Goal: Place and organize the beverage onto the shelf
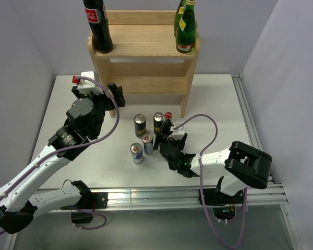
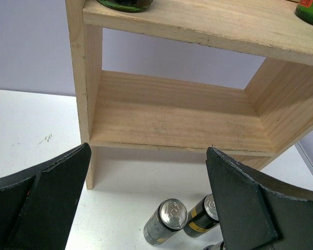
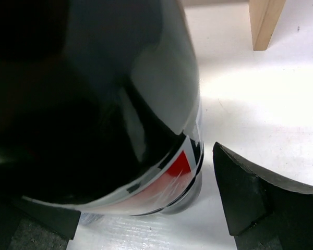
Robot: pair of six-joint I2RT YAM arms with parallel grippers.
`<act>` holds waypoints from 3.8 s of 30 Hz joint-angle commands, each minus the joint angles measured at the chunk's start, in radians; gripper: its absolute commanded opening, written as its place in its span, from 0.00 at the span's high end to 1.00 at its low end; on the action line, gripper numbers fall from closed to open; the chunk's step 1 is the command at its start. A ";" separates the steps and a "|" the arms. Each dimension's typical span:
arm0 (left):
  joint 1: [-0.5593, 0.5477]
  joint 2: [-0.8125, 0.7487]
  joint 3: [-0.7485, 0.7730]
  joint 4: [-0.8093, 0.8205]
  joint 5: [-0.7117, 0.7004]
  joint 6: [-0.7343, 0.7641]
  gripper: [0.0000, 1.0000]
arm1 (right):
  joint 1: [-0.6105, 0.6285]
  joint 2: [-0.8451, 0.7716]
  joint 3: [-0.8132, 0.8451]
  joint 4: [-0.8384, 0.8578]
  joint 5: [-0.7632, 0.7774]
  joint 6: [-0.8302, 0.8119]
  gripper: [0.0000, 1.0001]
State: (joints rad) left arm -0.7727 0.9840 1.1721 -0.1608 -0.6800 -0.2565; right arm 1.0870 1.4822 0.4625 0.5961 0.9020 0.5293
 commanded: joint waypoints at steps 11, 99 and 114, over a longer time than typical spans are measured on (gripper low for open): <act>-0.019 -0.019 -0.020 0.064 -0.041 0.013 0.01 | -0.044 0.085 -0.002 0.175 0.104 -0.020 0.03; -0.036 -0.131 -0.126 0.084 -0.124 -0.018 0.01 | -0.081 0.276 2.024 -0.773 -0.249 -0.712 1.00; -0.036 -0.120 -0.143 0.087 -0.110 -0.029 0.01 | -0.176 0.325 2.067 -0.630 -0.308 -0.709 1.00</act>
State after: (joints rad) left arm -0.8051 0.8608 1.0309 -0.1135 -0.8078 -0.2737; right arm 0.9478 1.8458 2.4050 -0.3290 0.6289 -0.1799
